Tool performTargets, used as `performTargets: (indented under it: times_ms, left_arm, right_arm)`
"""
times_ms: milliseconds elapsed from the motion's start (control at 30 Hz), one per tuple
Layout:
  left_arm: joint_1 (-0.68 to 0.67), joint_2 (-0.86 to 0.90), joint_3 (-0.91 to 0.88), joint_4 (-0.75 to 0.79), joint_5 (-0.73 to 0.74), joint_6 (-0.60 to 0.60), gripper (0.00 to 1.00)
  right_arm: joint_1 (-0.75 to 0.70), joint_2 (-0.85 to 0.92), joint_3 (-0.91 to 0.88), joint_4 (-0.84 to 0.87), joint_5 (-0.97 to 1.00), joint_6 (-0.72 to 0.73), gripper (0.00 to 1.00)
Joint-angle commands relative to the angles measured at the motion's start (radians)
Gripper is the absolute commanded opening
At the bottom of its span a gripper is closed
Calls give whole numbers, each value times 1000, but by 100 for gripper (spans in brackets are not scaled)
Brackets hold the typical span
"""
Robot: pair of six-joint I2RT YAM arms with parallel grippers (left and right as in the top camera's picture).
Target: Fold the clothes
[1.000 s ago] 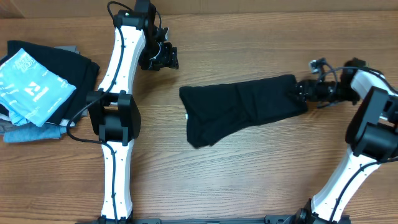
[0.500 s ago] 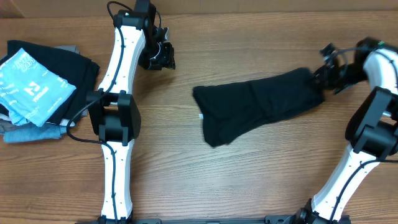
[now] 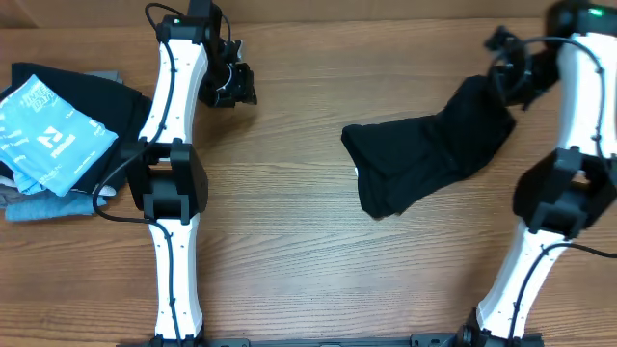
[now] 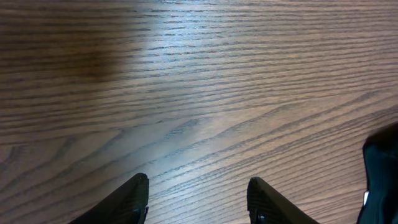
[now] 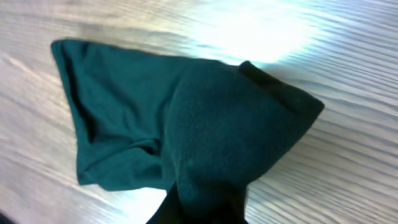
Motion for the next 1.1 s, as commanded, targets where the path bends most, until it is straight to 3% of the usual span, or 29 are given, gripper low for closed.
performTargets:
  times_ms: [0,367,833,1067]
  left_arm:
    - [-3,16,18,0,-5,-10,55]
    - [-3,16,18,2,-6,-2,57]
    - [-3,16,18,11,-6,-3,57]
    - [-3,16,18,27,-6,-3,57]
  right_arm:
    - [102,-9,25,-10,86,37,7]
    - [328,-9,-31,-13,145,237,9]
    - [470,-9,-90,-13,108,239,8]
    - [501,-9,-237,-13,106,239,5]
